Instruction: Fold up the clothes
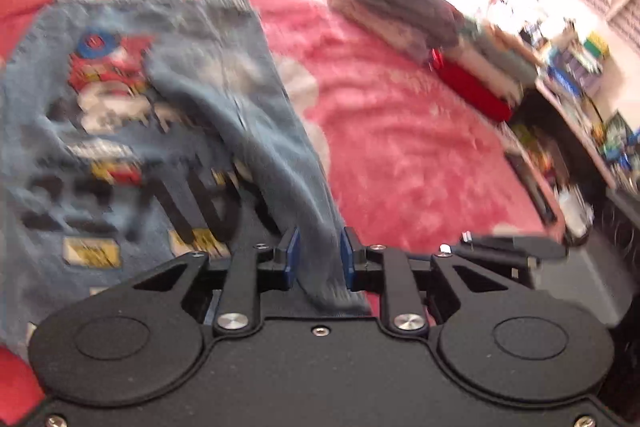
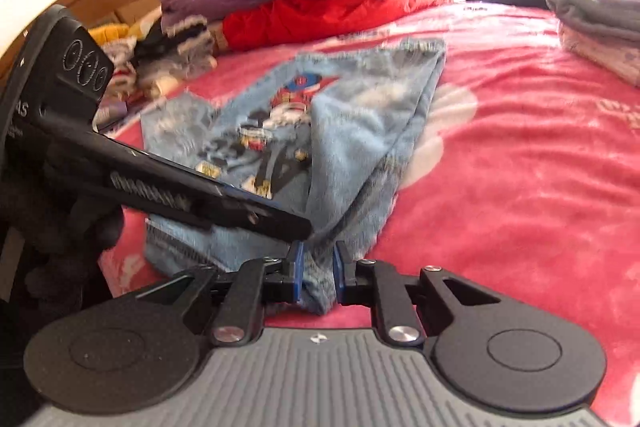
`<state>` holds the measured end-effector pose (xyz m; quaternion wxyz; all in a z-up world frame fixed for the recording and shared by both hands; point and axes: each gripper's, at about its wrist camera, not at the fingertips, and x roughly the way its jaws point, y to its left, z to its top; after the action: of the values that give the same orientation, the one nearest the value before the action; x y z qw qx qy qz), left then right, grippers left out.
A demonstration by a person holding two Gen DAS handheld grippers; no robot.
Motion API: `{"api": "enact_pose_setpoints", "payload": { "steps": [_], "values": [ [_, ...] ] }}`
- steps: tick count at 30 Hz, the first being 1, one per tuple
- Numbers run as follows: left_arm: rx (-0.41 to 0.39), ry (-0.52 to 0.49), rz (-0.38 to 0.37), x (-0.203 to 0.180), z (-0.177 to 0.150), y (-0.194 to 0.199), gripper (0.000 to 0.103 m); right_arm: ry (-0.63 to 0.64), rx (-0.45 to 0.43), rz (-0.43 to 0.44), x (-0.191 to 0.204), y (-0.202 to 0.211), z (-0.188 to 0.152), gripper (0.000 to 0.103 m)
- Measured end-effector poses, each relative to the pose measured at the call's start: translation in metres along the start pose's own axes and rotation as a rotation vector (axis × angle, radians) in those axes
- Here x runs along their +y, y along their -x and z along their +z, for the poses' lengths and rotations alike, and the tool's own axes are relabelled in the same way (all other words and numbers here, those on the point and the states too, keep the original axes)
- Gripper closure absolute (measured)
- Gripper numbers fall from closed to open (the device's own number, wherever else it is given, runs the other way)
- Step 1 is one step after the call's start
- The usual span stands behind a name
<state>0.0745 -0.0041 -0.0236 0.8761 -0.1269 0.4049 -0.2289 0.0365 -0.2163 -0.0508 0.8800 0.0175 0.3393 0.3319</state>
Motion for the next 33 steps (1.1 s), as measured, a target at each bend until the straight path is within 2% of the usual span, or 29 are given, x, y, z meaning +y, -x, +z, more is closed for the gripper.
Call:
{"api": "enact_pose_setpoints", "payload": {
  "steps": [4, 8, 10, 11, 13, 14, 24, 28, 33],
  "values": [
    [-0.109, 0.045, 0.08, 0.015, 0.025, 0.011, 0.084, 0.047, -0.061, -0.035, 0.005, -0.002, 0.006, 0.084],
    [-0.16, -0.005, 0.105, 0.025, 0.051, -0.002, 0.084, 0.112, -0.132, -0.049, 0.014, -0.009, 0.01, 0.084],
    [-0.137, -0.058, 0.121, 0.026, 0.059, -0.018, 0.084, 0.113, -0.135, -0.033, 0.016, -0.015, 0.011, 0.085],
    [-0.115, -0.086, 0.144, 0.027, 0.061, -0.029, 0.084, 0.121, -0.103, -0.035, 0.018, -0.022, 0.009, 0.085],
    [-0.031, -0.158, 0.243, 0.035, 0.062, -0.062, 0.084, 0.145, -0.006, -0.062, 0.021, -0.039, 0.004, 0.085],
    [-0.027, -0.181, 0.247, 0.041, 0.06, -0.07, 0.084, 0.15, 0.029, -0.065, 0.021, -0.045, 0.001, 0.085],
    [-0.085, -0.151, 0.246, 0.057, 0.087, -0.049, 0.084, 0.108, 0.04, -0.041, 0.017, -0.043, 0.004, 0.085],
    [0.0, -0.276, 0.324, 0.054, 0.085, -0.089, 0.083, 0.099, 0.043, -0.031, 0.016, -0.044, 0.001, 0.085],
    [-0.073, -0.305, 0.309, 0.028, 0.092, -0.069, 0.085, 0.102, 0.048, -0.023, 0.018, -0.044, 0.001, 0.084]
  ]
}}
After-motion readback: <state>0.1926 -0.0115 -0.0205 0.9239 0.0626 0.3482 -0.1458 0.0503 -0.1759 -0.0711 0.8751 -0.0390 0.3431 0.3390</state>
